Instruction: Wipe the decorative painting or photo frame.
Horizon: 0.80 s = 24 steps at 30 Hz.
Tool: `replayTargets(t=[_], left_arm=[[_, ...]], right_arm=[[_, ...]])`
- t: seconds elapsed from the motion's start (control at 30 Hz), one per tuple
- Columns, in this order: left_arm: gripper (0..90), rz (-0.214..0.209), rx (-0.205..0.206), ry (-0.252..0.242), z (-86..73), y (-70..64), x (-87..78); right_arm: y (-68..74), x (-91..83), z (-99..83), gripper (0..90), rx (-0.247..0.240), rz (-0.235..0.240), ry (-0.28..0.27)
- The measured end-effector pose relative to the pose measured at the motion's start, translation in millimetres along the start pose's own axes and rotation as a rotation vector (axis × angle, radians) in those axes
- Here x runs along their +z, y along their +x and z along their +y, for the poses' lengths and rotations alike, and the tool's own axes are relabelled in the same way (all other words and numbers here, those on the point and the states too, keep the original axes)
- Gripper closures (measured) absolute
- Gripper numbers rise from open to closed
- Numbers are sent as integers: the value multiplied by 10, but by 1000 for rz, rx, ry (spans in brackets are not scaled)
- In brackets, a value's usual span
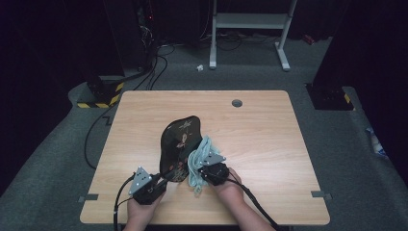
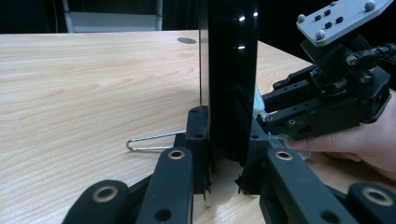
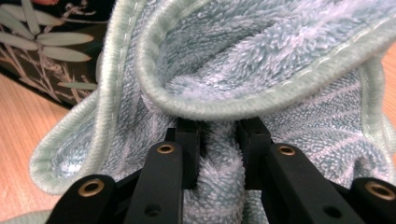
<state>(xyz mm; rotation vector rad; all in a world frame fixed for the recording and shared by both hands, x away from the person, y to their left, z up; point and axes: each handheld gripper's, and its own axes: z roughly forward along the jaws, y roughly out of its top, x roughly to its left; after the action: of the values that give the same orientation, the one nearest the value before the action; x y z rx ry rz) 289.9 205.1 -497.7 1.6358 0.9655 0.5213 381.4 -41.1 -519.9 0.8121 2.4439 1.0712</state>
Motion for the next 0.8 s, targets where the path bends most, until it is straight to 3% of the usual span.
replayTargets(t=[0.1, 0.2, 0.27, 0.3, 0.33, 0.43, 0.53, 0.57, 0.63, 0.67, 0.8], left_arm=[[782, 2, 2, 3, 1, 10, -2], [782, 2, -5, 1, 0, 1, 0], [782, 3, -5, 1, 1, -1, 0], [782, 2, -3, 4, 1, 0, -1], [782, 2, -5, 4, 2, 0, -1], [782, 2, -4, 3, 2, 3, -1], [782, 2, -5, 3, 3, 5, -1], [782, 1, -7, 3, 3, 7, -1], [782, 1, -6, 2, 2, 7, 0], [782, 1, -6, 2, 2, 7, 0], [781, -2, -11, 2, 2, 10, 0]], right_arm=[[135, -19, 12, 743, -32, 23, 4], [382, -53, 3, 743, -87, 76, 0], [437, -60, -1, 743, -94, 89, -4], [583, -85, -11, 743, -122, 114, -8], [613, -93, -13, 743, -125, 118, -5], [589, -88, -14, 744, -119, 126, -8], [514, -74, -2, 744, -115, 98, -2], [384, -47, 5, 743, -85, 73, 1], [336, -39, 7, 744, -75, 63, 3], [196, -13, 10, 743, -44, 32, 3], [174, -17, 10, 744, -37, 15, 9]])
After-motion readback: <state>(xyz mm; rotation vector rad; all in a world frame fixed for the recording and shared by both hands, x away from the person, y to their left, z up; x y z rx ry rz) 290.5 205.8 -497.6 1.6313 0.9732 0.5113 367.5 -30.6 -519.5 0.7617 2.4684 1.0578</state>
